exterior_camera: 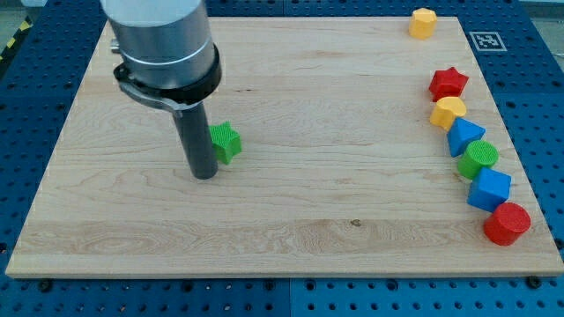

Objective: Push the green star to the top of the red star

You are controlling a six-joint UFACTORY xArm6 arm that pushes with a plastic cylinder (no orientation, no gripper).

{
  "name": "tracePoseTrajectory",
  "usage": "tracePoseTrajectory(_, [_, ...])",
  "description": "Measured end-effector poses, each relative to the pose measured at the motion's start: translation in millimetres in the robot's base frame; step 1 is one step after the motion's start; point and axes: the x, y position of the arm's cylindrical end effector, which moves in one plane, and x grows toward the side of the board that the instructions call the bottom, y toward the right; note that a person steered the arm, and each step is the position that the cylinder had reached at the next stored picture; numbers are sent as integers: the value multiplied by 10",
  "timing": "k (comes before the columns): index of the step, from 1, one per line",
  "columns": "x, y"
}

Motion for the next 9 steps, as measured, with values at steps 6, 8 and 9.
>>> tracePoseTrajectory(6, [-712,34])
tracePoseTrajectory(8, [-1017,207])
tracePoseTrajectory(9, [-1173,426])
